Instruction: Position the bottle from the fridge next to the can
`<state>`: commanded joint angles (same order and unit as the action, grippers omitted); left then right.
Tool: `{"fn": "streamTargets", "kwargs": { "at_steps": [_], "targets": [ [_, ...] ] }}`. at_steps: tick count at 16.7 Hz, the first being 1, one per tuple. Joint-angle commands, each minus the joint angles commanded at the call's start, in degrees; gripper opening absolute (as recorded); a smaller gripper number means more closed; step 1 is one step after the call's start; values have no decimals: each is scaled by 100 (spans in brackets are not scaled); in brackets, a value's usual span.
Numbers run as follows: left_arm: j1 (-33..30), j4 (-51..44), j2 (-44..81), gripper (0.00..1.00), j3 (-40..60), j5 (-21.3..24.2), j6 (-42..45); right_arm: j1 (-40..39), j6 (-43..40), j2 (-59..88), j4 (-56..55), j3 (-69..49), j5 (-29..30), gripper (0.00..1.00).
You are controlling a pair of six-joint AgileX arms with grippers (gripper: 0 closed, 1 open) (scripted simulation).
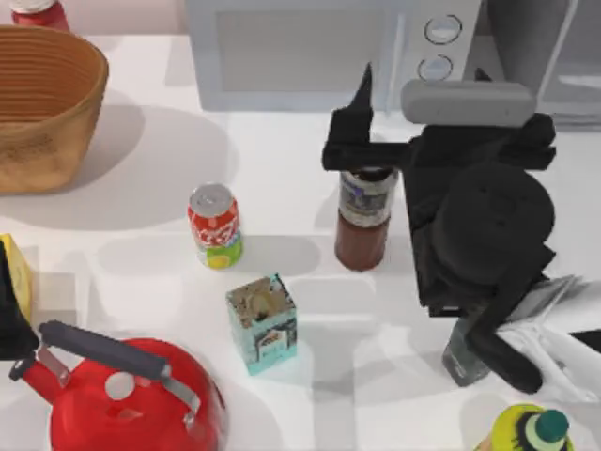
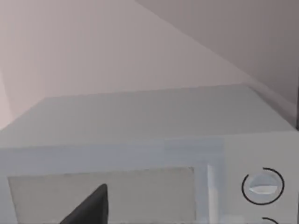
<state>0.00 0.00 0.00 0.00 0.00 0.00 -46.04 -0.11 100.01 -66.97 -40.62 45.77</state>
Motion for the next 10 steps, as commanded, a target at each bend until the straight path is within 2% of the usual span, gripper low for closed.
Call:
{"fn": "streamTargets", "kwargs": {
  "at_steps": [10],
  "targets": [
    [0, 0, 0, 100, 0, 0, 0, 2490, 4, -5678, 3385, 1937, -2668, 100]
  ]
}}
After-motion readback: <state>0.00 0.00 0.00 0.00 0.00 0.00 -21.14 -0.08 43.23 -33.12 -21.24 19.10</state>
